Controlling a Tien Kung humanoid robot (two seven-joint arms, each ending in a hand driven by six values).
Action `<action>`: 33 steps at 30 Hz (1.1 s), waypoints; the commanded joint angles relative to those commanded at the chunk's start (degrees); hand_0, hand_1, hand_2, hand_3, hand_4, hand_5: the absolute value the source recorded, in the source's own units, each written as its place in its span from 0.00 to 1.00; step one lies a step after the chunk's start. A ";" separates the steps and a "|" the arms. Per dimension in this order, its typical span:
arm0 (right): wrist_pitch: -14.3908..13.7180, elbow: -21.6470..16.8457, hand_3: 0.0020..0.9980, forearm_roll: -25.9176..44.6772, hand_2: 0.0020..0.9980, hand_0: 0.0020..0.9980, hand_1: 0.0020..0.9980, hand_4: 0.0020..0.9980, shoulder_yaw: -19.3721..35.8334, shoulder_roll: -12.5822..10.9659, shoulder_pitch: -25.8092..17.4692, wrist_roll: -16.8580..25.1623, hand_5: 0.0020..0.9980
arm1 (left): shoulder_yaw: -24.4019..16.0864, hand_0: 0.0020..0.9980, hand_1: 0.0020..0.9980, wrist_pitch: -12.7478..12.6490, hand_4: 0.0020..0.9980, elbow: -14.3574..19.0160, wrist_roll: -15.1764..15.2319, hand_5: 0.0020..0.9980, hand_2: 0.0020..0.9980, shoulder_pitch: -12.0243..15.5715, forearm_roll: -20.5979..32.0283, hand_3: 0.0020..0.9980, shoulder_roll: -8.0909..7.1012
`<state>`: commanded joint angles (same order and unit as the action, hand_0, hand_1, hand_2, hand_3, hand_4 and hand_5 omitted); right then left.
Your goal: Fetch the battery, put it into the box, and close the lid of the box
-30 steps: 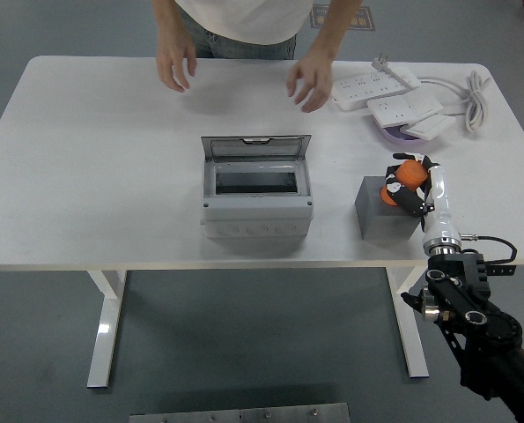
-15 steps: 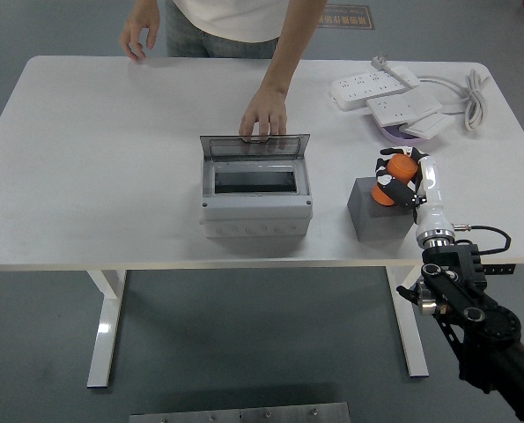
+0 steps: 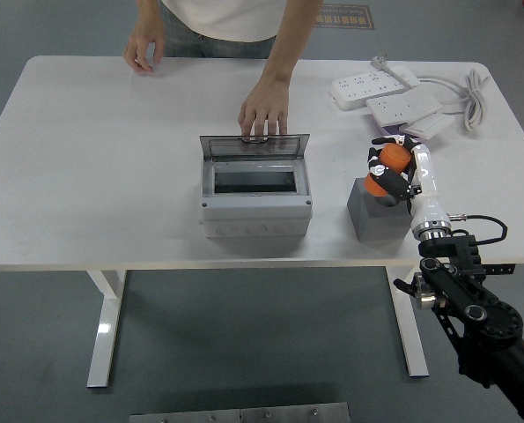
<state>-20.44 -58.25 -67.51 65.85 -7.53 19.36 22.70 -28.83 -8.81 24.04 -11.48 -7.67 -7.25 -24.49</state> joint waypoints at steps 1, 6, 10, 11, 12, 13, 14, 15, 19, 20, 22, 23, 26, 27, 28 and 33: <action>0.20 -0.87 0.44 -0.35 0.41 0.35 0.27 0.43 0.05 -0.18 -0.10 -0.30 0.00 | 0.02 0.65 0.72 0.01 0.61 0.00 0.01 0.06 0.58 0.03 0.03 0.57 0.01; 2.07 -6.41 0.44 -3.91 0.40 0.35 0.27 0.42 0.71 -1.66 -0.61 -3.18 0.00 | 0.14 0.65 0.72 0.00 0.61 -0.01 0.15 0.06 0.58 0.13 0.29 0.57 0.01; 3.96 -10.69 0.44 -8.51 0.40 0.35 0.27 0.42 1.30 -2.81 -0.54 -6.70 0.00 | 0.17 0.65 0.72 -0.01 0.61 -0.02 0.19 0.06 0.58 0.16 0.38 0.57 -0.04; 4.47 -11.84 0.41 -10.18 0.37 0.29 0.26 0.42 1.38 -3.11 -0.44 -7.90 0.00 | 0.18 0.65 0.72 -0.01 0.61 -0.02 0.20 0.06 0.58 0.17 0.40 0.57 -0.07; 4.93 -12.80 0.41 -11.75 0.37 0.29 0.26 0.42 1.38 -3.39 -0.33 -8.94 0.00 | 0.18 0.65 0.72 -0.01 0.61 -0.02 0.21 0.06 0.58 0.18 0.42 0.57 -0.09; 5.40 -13.74 0.41 -13.51 0.37 0.29 0.26 0.42 1.25 -3.70 -0.13 -10.01 0.00 | 0.16 0.65 0.72 -0.02 0.61 -0.02 0.19 0.06 0.58 0.18 0.39 0.57 -0.11; 5.93 -14.79 0.41 -15.65 0.37 0.29 0.26 0.42 0.99 -4.07 0.12 -11.24 0.00 | 0.13 0.65 0.72 -0.02 0.61 -0.01 0.17 0.06 0.58 0.18 0.35 0.57 -0.13; 6.32 -15.51 0.41 -17.47 0.37 0.29 0.26 0.42 0.75 -4.37 0.33 -12.26 0.00 | 0.12 0.65 0.72 -0.02 0.61 -0.01 0.16 0.06 0.58 0.18 0.34 0.57 -0.14; 7.94 -18.10 0.39 -25.22 0.35 0.24 0.24 0.27 -1.04 -5.86 1.39 -16.54 0.00 | 0.13 0.65 0.72 -0.03 0.61 -0.01 0.20 0.06 0.58 0.20 0.44 0.57 -0.22; 8.36 -18.62 0.39 -27.60 0.35 0.24 0.24 0.27 -1.68 -6.24 1.74 -17.61 0.00 | 0.12 0.65 0.72 -0.03 0.61 -0.01 0.19 0.06 0.58 0.21 0.44 0.57 -0.25; 8.94 -19.28 0.39 -31.66 0.35 0.24 0.24 0.27 -3.09 -7.01 2.48 -19.38 0.00 | 0.13 0.65 0.72 -0.04 0.61 0.00 0.21 0.06 0.58 0.26 0.50 0.57 -0.28; 9.11 -19.46 0.35 -33.89 0.33 0.24 0.23 0.18 -3.73 -7.37 2.81 -20.13 0.00 | 0.11 0.65 0.72 -0.04 0.61 0.00 0.19 0.06 0.58 0.27 0.49 0.57 -0.29; 9.25 -19.68 0.35 -39.64 0.33 0.24 0.23 0.18 -5.35 -8.33 3.48 -22.09 0.00 | 0.09 0.65 0.72 -0.03 0.61 0.01 0.19 0.06 0.58 0.25 0.54 0.57 -0.35; 9.27 -19.70 0.35 -40.98 0.33 0.24 0.23 0.18 -5.71 -8.55 3.61 -22.54 0.00 | 0.09 0.65 0.72 -0.03 0.61 0.02 0.19 0.06 0.58 0.25 0.56 0.57 -0.36; 9.24 -19.68 0.35 -42.61 0.33 0.24 0.23 0.18 -6.13 -8.83 3.78 -23.07 0.00 | 0.08 0.65 0.72 -0.04 0.61 0.02 0.20 0.06 0.58 0.24 0.57 0.57 -0.38; 9.26 -19.51 0.36 -48.65 0.33 0.22 0.22 0.23 -8.39 -10.10 4.95 -25.56 0.00 | 0.03 0.65 0.72 -0.06 0.61 0.04 0.19 0.06 0.58 0.28 0.59 0.57 -0.47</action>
<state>-11.18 -77.76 -116.16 57.46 -17.63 24.31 -2.86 -28.80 -8.88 24.08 -11.30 -7.38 -6.66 -24.95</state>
